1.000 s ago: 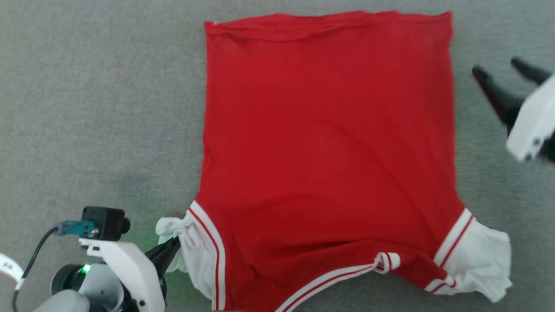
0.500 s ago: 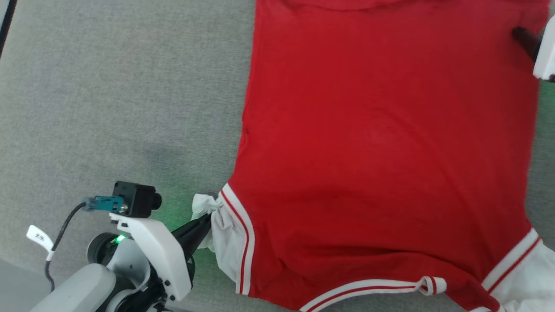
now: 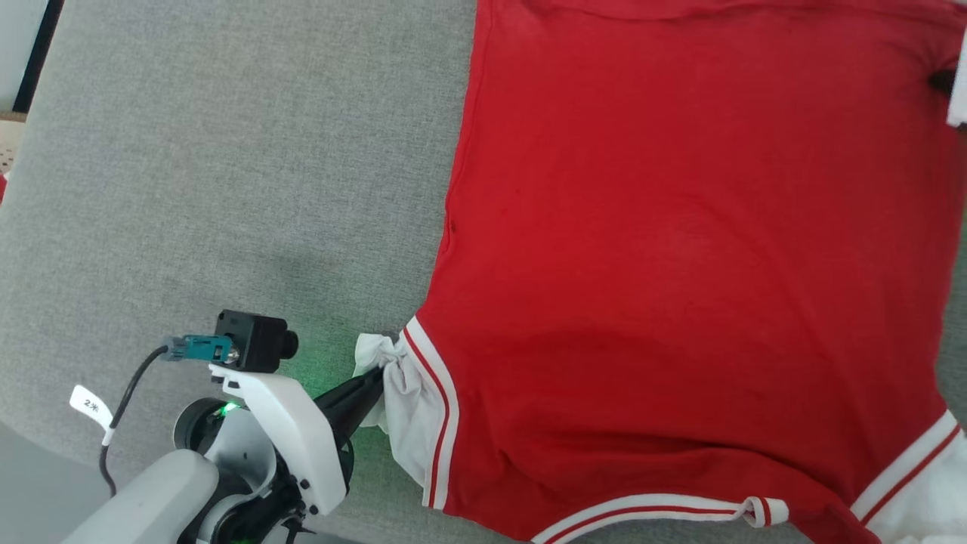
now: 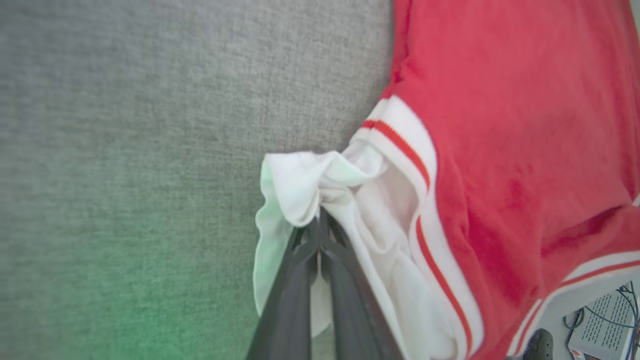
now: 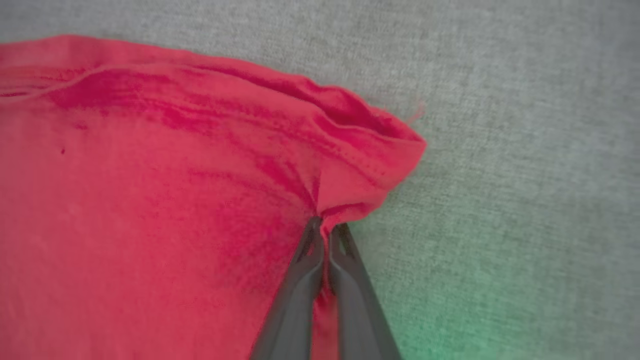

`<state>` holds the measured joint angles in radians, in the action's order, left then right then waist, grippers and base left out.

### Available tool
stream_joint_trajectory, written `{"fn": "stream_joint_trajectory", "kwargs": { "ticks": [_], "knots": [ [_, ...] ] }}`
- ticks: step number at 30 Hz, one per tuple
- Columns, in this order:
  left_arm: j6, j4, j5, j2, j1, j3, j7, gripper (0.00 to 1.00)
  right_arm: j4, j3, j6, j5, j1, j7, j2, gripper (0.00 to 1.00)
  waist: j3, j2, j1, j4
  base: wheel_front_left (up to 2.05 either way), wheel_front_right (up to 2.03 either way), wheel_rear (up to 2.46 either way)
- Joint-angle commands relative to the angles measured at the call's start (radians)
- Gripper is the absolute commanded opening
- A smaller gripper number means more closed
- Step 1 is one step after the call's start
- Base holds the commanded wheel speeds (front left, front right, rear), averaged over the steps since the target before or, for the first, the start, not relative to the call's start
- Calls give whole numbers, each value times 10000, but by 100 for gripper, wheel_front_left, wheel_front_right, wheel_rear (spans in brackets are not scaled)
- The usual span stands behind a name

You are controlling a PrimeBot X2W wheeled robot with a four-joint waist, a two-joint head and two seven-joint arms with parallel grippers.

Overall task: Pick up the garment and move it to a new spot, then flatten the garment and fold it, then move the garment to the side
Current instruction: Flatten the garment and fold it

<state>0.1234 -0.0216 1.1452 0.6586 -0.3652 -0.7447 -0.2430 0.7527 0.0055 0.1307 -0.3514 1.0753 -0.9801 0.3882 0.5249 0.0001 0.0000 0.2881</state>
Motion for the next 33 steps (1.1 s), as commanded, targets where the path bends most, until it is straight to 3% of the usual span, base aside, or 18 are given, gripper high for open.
{"fn": "stream_joint_trajectory", "kwargs": {
  "ticks": [1,8,19,25,30,33],
  "knots": [
    [196,387,127,131,140,104,48,0,454,488,3,-318,-1393,-294,-372,0,-218,-1,0,-232,0,0,0],
    [395,179,186,571,536,280,144,0,-1627,1875,-1,-1743,-2485,-266,465,0,-941,-1,0,-1018,0,0,0],
    [825,-460,349,1248,1105,524,92,0,-5171,1704,-3,-3502,-5002,-912,1431,0,-1646,-1,0,-1964,0,0,0],
    [1031,-761,409,1460,1282,586,39,0,-7176,604,-3,-3705,-7125,-1876,1362,0,-1793,-1,0,-2128,0,0,0],
    [1112,-903,396,1491,1362,584,47,0,-8319,-518,-3,-3294,-8788,-2357,732,0,-1771,-1,0,-2070,0,0,0],
    [1102,-913,425,1479,1353,601,60,0,-8496,-658,-3,-2920,-9361,-2061,282,0,-1718,-1,0,-2039,0,0,0]
  ]
}}
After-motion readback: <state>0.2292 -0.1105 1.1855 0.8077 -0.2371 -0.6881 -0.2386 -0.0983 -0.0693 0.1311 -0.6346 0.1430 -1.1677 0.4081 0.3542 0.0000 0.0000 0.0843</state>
